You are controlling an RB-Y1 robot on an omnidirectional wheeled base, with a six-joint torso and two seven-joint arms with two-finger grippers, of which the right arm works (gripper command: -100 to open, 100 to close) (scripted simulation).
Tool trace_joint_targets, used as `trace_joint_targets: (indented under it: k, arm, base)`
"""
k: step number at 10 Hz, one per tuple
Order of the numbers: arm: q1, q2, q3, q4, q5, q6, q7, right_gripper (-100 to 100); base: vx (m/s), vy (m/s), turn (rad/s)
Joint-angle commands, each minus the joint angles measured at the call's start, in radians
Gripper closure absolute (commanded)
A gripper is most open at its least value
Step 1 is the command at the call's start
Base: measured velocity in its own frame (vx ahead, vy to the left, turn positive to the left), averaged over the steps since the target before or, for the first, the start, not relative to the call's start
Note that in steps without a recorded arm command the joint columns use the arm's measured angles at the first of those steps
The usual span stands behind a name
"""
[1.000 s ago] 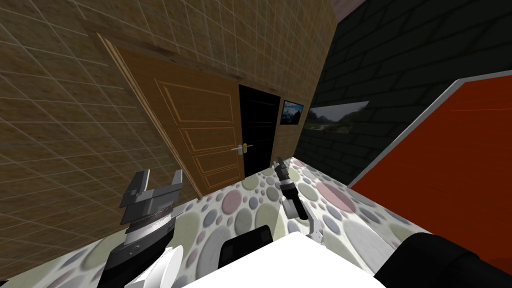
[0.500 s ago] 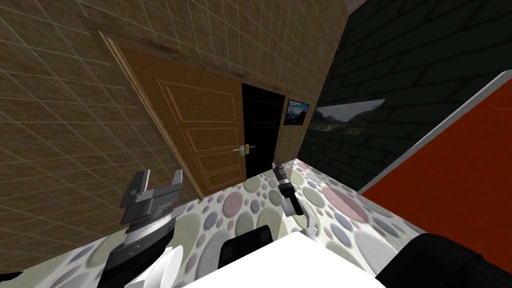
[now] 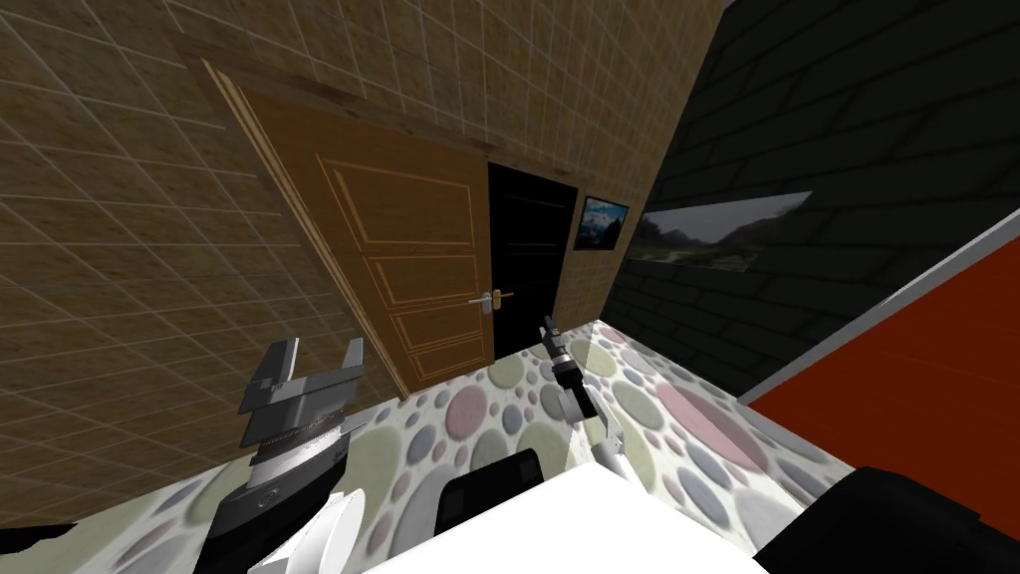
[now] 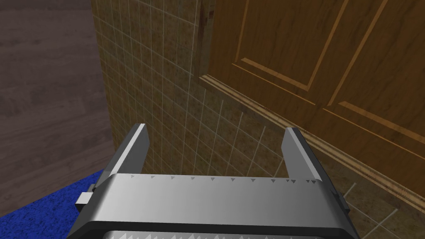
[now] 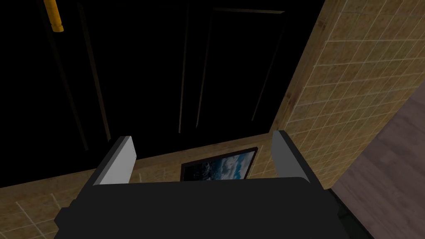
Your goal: Pull the door open
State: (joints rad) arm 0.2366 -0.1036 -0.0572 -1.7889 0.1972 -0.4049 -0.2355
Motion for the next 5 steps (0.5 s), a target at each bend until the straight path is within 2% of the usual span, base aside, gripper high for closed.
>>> trace_joint_targets:
  k: [1,5]
  arm:
    - [-0.024,-0.008,-0.007,0.046,0.006,0.001,-0.015,-100]
    - [-0.079,-0.022,-0.020,0.147,0.022,0.008,-0.046,-100]
  base:
    - [0.102,0.003,0.068]
    - [0.097,-0.008,0.071]
